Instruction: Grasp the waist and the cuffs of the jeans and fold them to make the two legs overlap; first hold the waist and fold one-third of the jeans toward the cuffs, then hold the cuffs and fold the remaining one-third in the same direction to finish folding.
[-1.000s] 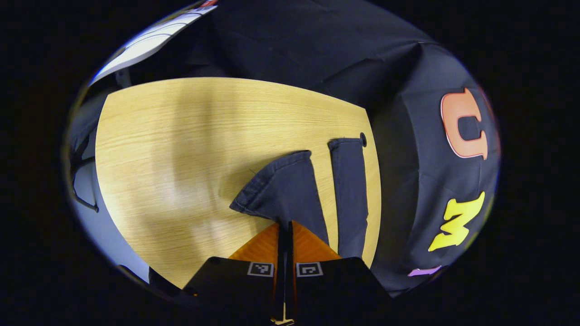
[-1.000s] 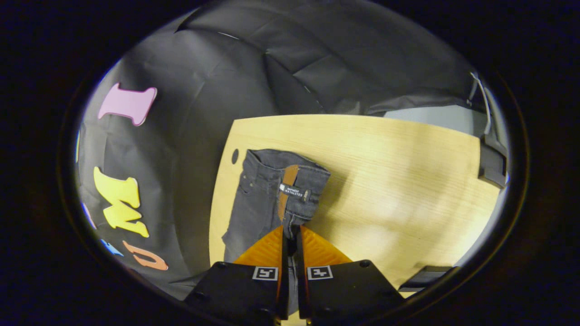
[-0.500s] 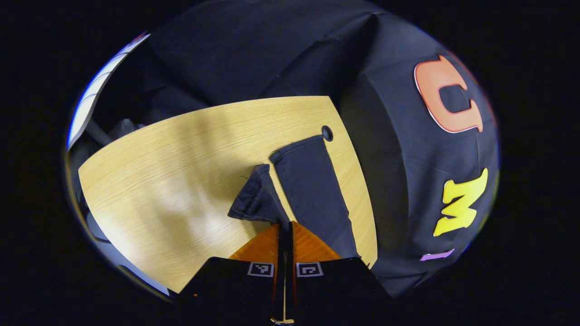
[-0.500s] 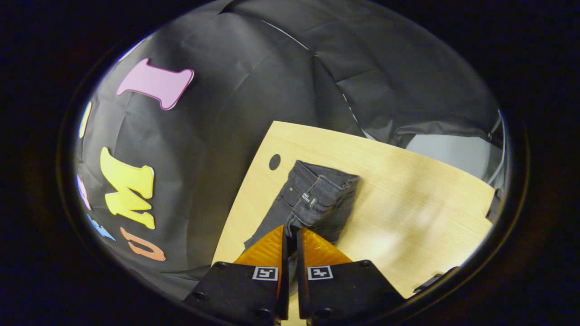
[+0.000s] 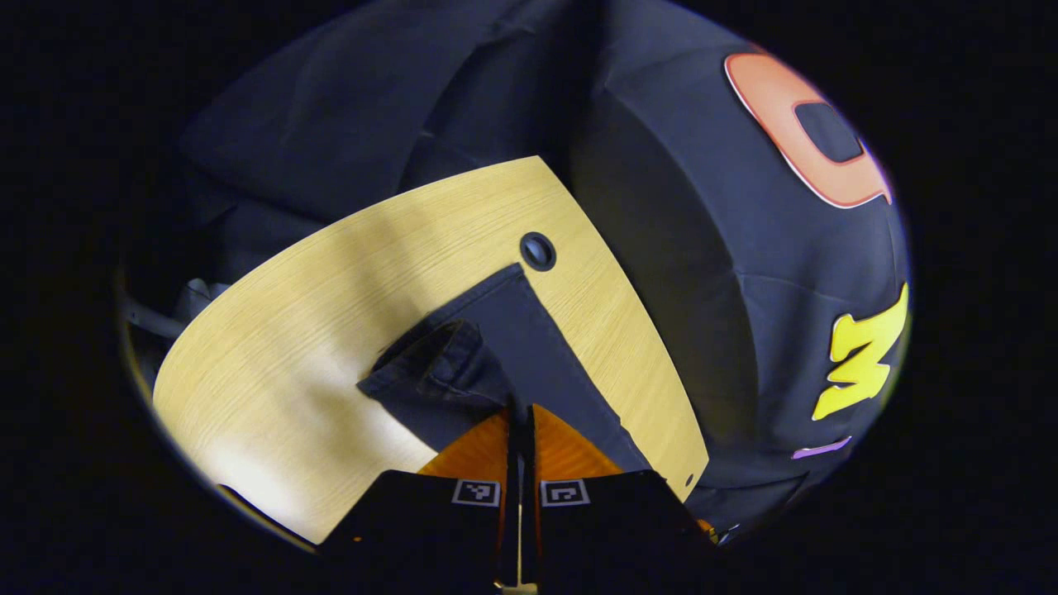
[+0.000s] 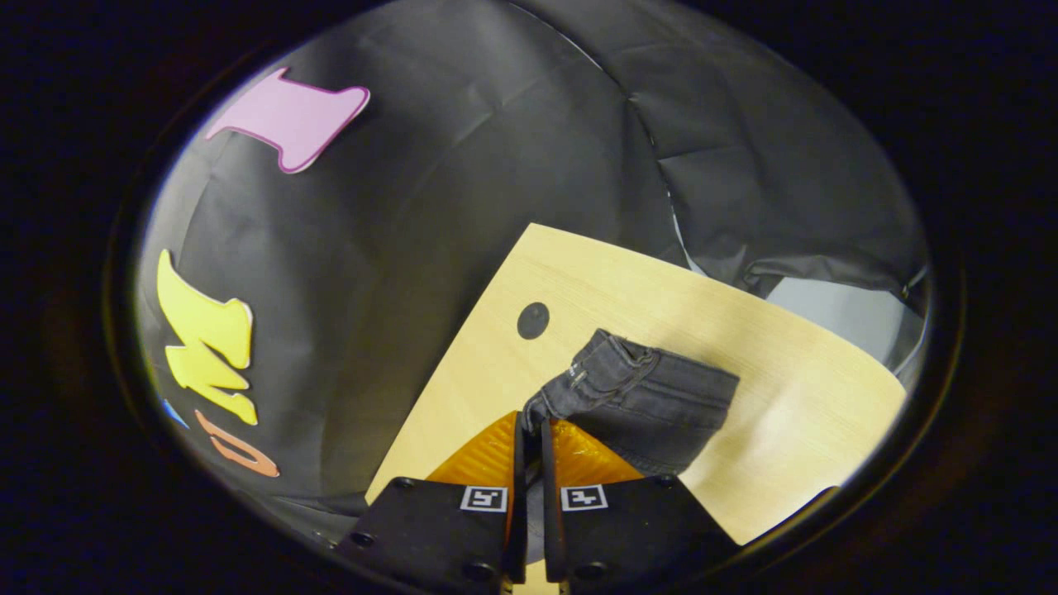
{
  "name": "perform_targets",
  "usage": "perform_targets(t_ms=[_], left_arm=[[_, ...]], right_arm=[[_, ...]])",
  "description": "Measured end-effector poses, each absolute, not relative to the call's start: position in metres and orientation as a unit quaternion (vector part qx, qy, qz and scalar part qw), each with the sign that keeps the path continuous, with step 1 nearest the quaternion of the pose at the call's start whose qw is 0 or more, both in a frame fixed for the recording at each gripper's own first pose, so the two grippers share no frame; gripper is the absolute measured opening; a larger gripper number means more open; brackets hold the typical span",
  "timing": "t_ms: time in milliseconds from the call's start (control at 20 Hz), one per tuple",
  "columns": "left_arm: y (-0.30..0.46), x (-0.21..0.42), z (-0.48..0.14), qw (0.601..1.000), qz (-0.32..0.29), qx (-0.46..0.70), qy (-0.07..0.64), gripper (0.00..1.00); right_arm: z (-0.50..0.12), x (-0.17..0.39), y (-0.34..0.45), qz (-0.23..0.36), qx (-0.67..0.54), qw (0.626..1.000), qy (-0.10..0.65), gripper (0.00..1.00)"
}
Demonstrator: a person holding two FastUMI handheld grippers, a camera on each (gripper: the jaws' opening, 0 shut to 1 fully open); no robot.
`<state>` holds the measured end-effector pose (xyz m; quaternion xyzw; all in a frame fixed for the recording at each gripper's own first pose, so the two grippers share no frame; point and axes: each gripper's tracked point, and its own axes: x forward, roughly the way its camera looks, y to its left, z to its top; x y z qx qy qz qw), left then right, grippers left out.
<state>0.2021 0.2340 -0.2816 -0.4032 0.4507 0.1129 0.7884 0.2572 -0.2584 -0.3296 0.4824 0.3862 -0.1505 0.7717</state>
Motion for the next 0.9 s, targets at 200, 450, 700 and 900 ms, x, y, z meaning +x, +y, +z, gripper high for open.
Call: perform_targets(t_ms=[200,450,700,900], left_arm=[[0.234,0.244,-0.315,0.797,0.101,-0.364,0.471,0.04],[0.228,0.255,-0.352,0.781,0.117,-0.359,0.498,0.04],[0.233,0.261,-0.353,0.791,0.125,-0.342,0.492,0.22],[0.249,0.267,-0.329,0.820,0.144,-0.312,0.458,0.60]], right_arm=[[-0.364,0.286,-0.254,-0.155,0.459,0.778,0.400,0.09],[-0.395,0.297,-0.249,-0.168,0.419,0.783,0.427,0.09],[-0.399,0.298,-0.249,-0.171,0.395,0.787,0.441,0.18],[-0.386,0.307,-0.246,-0.161,0.408,0.794,0.420,0.36]])
